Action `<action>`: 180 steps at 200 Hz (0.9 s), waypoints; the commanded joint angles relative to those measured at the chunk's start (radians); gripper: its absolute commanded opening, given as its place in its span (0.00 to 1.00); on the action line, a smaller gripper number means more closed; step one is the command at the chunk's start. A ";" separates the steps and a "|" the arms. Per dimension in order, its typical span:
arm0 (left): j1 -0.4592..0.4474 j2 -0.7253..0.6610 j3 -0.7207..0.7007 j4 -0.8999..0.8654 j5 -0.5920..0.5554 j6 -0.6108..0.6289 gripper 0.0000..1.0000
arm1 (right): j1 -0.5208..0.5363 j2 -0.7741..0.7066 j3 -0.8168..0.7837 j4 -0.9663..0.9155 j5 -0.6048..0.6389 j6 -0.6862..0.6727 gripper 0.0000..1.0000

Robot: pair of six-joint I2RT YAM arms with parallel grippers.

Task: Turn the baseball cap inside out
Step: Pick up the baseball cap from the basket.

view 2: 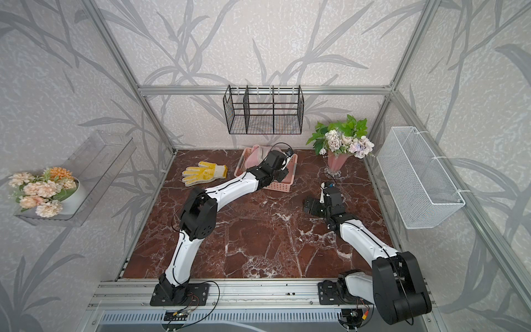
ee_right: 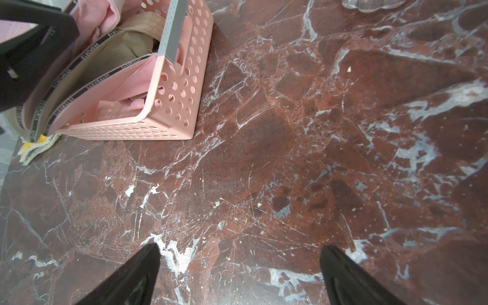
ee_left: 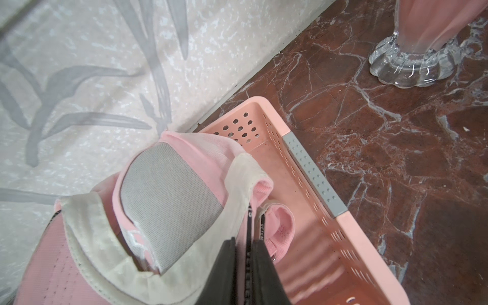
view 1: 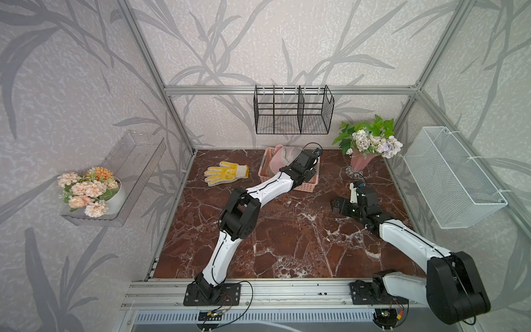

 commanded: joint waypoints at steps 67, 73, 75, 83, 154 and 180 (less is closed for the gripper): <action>-0.020 -0.193 0.033 -0.080 -0.064 0.077 0.00 | 0.014 -0.089 0.138 -0.072 -0.132 -0.053 0.99; -0.021 -0.207 0.035 -0.089 -0.055 0.079 0.00 | 0.014 -0.091 0.146 -0.075 -0.148 -0.061 0.99; -0.020 -0.211 0.037 -0.091 -0.052 0.080 0.00 | 0.014 -0.091 0.151 -0.077 -0.154 -0.063 0.99; -0.020 -0.228 0.039 -0.102 -0.039 0.083 0.00 | 0.014 -0.092 0.164 -0.077 -0.176 -0.069 0.99; -0.018 -0.338 0.089 -0.291 0.243 0.110 0.00 | 0.030 -0.088 0.285 -0.029 -0.408 -0.128 0.99; -0.020 -0.348 0.112 -0.352 0.330 0.100 0.00 | 0.045 -0.090 0.330 -0.048 -0.344 -0.166 0.98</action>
